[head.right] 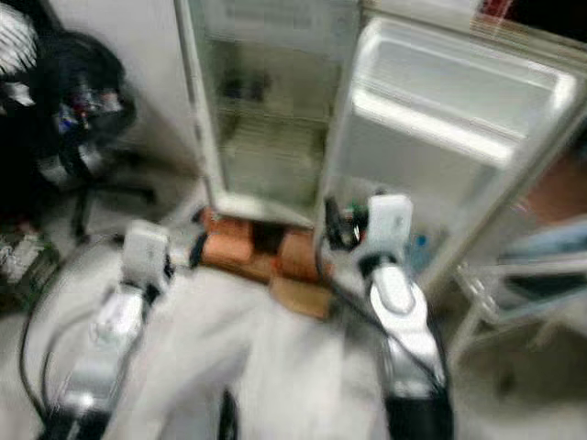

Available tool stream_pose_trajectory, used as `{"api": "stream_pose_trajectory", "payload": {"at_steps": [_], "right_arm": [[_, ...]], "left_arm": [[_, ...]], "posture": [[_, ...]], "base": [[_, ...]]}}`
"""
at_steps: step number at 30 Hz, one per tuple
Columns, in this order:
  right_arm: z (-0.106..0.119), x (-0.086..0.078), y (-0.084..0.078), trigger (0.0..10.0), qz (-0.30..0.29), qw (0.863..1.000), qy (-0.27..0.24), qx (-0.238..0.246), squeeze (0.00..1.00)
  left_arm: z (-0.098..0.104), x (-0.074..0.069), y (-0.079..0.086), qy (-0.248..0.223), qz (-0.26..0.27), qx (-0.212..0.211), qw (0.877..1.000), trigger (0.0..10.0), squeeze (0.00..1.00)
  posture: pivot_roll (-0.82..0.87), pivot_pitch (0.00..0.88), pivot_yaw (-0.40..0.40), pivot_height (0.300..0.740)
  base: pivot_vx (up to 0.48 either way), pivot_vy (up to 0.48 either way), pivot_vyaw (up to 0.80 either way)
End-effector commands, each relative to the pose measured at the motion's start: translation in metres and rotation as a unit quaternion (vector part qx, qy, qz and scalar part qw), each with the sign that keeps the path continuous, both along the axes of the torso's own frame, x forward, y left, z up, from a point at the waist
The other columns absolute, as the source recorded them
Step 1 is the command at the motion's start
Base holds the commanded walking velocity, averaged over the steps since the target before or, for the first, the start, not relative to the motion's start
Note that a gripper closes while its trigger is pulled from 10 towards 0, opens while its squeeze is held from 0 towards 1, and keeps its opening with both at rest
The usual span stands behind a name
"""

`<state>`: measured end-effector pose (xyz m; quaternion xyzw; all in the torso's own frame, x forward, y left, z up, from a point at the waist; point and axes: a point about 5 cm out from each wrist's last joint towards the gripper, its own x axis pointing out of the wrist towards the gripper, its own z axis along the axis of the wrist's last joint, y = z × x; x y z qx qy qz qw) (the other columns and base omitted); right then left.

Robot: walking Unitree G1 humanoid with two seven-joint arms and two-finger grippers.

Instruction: Restocking fridge

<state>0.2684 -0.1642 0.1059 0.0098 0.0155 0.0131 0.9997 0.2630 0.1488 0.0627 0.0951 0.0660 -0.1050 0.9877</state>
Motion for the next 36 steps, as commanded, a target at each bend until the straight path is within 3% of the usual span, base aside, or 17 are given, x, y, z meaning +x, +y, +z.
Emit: {"api": "stream_pose_trajectory", "payload": {"at_steps": [1, 10, 23, 25, 36], "right_arm": [[0.011, 0.008, 0.008, 10.0, 0.010, 1.000, -0.022, 0.002, 0.00], [0.016, 0.010, 0.014, 10.0, 0.024, 0.999, -0.037, 0.005, 0.00], [0.032, 0.011, 0.027, 10.0, 0.096, 0.991, -0.089, -0.001, 0.00], [0.034, 0.011, 0.027, 10.0, 0.095, 0.991, -0.096, -0.016, 0.00], [0.033, 0.014, 0.030, 10.0, 0.104, 0.990, -0.097, 0.006, 0.00]], "left_arm": [[0.012, 0.008, 0.001, -0.026, -0.005, 0.001, 1.000, 10.0, 0.00], [0.015, 0.008, 0.001, -0.038, -0.011, -0.009, 0.999, 10.0, 0.00], [0.013, 0.007, 0.000, -0.034, -0.010, -0.007, 0.999, 10.0, 0.00], [0.012, 0.007, -0.001, -0.033, -0.011, -0.006, 0.999, 10.0, 0.00], [0.010, 0.005, -0.003, -0.030, -0.016, -0.007, 0.999, 10.0, 0.00]], "posture": [[0.05, 0.000, -0.036, 0.740], [0.04, 0.000, -0.040, 0.740], [0.04, 0.000, -0.046, 0.740], [0.04, 0.000, -0.047, 0.740], [0.05, 0.000, -0.048, 0.740]], "base": [[0.000, 0.000, 0.00], [0.334, -0.252, 0.00], [0.333, -0.342, 0.00], [0.334, -0.341, 0.56], [0.322, -0.352, 0.29]]}}
